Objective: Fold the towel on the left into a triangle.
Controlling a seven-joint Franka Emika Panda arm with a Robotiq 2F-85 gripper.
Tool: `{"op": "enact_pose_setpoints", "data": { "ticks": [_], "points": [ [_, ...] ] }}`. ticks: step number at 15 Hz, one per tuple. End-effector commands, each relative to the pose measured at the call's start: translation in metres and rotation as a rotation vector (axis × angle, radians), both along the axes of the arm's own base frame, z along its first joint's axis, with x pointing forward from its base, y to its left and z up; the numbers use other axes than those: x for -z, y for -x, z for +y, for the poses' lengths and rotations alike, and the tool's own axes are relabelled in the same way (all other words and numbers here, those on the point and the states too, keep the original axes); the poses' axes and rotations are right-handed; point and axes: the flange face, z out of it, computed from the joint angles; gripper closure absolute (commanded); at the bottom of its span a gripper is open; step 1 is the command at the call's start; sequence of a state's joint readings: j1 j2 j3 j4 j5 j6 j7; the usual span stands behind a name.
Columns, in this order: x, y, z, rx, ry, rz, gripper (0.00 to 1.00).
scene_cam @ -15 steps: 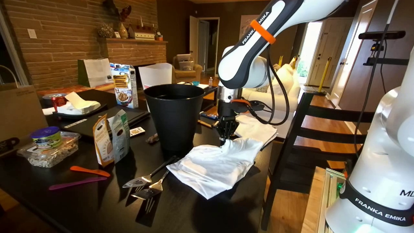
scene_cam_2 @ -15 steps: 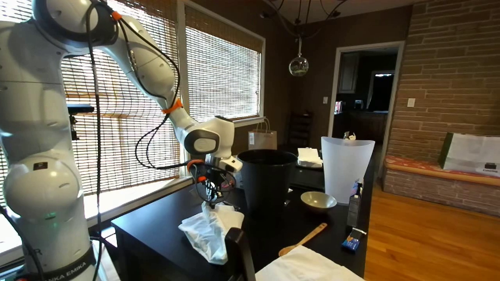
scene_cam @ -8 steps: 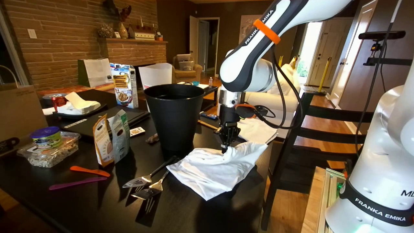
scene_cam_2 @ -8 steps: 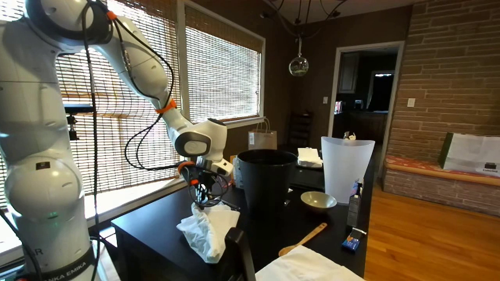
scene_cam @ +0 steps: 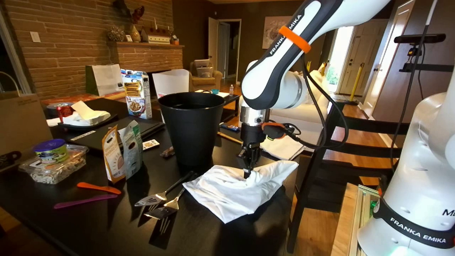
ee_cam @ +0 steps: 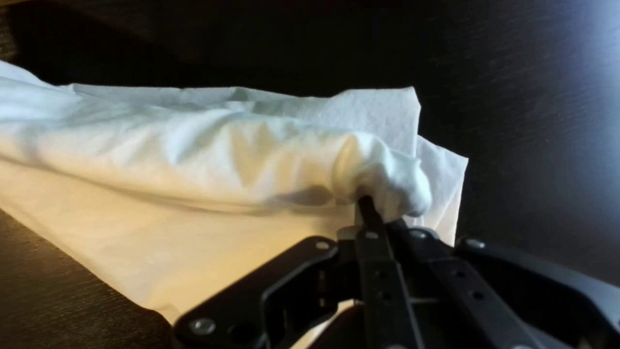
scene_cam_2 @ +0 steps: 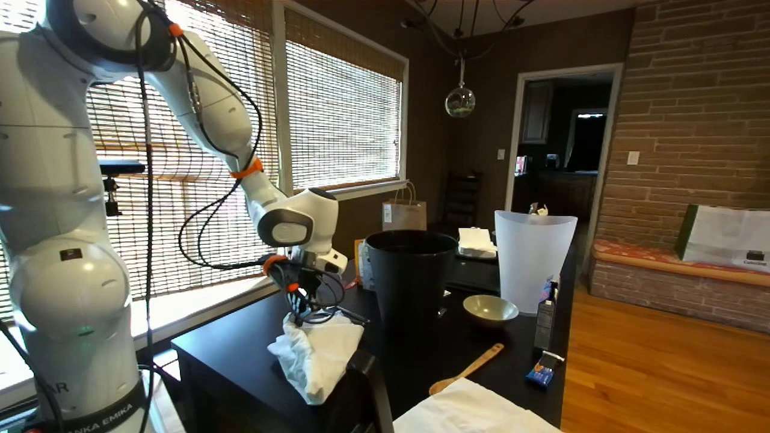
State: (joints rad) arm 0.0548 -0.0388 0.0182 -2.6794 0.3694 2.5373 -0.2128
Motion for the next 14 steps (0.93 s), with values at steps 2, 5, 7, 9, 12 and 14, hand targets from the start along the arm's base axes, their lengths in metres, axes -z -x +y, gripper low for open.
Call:
{"op": "enact_pose_setpoints", "data": {
  "ticks": [2,5,7,9,12,14],
  "points": [
    [0.017,0.013,0.011,-0.089,-0.016,-0.03,0.99],
    [0.024,0.017,0.015,-0.14,-0.047,-0.048,0.99],
    [0.029,0.018,0.016,-0.147,-0.057,-0.054,0.99],
    [0.033,0.019,0.017,-0.155,-0.073,-0.061,0.84],
    [0.039,0.02,0.018,-0.167,-0.089,-0.048,0.58],
    [0.042,0.022,0.019,-0.172,-0.093,-0.042,0.44]
  ]
}}
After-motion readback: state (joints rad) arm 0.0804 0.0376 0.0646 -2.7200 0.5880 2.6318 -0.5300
